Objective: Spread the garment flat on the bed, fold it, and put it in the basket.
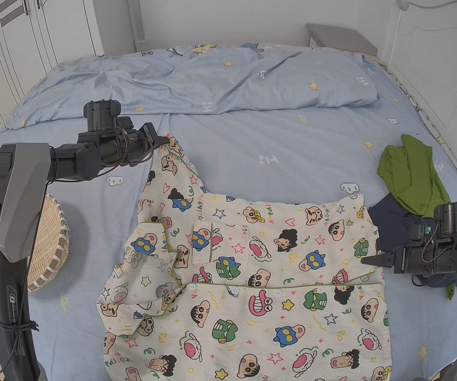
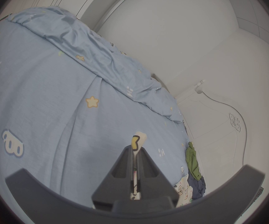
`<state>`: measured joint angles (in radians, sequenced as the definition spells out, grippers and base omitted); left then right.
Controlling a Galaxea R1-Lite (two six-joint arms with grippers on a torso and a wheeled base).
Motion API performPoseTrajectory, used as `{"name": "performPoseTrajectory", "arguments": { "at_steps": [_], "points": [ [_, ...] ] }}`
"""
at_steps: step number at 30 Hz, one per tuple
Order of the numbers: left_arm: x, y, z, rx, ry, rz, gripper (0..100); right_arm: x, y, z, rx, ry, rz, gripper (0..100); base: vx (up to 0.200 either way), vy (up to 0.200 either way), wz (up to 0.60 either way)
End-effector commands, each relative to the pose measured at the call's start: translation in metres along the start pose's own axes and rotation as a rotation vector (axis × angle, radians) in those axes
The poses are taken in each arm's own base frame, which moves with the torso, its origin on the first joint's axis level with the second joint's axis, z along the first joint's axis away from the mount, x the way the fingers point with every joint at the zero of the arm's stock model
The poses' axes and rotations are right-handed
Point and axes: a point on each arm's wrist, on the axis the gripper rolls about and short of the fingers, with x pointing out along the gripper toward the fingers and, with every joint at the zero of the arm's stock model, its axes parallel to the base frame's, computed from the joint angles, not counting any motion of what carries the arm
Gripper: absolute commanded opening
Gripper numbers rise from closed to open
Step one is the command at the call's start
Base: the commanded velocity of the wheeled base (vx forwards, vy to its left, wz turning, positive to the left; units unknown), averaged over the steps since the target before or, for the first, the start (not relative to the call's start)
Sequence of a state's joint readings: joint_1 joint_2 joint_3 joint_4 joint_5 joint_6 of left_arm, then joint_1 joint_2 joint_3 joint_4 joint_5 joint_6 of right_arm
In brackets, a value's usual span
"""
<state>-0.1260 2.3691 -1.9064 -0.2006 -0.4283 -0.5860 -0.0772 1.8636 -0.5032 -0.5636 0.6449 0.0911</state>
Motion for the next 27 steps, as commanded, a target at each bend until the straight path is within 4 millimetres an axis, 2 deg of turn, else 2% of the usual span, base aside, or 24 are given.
{"name": "performPoseTrajectory", "arguments": {
  "at_steps": [1,10,21,22,27],
  "points": [
    [0.0,0.0,0.0,0.0,0.0,0.0,0,0.006,-0.006,-0.002,0.013,0.018,-0.005,100,0.0,0.0,0.0],
    [0.0,0.001,0.0,-0.001,-0.001,0.002,0,0.025,-0.014,-0.009,-0.009,0.005,0.013,100,0.0,0.0,0.0],
    [0.0,0.001,0.0,-0.001,-0.001,0.002,0,0.024,-0.016,-0.009,-0.008,-0.005,0.01,100,0.0,0.0,0.0],
    [0.0,0.001,0.0,-0.001,-0.001,0.002,0,0.024,-0.016,-0.009,-0.007,-0.006,0.009,0,0.0,0.0,0.0],
    [0.0,0.001,0.001,0.0,-0.002,0.001,0,0.022,-0.016,-0.009,-0.009,-0.012,0.006,0,0.0,0.0,0.0]
  ]
}}
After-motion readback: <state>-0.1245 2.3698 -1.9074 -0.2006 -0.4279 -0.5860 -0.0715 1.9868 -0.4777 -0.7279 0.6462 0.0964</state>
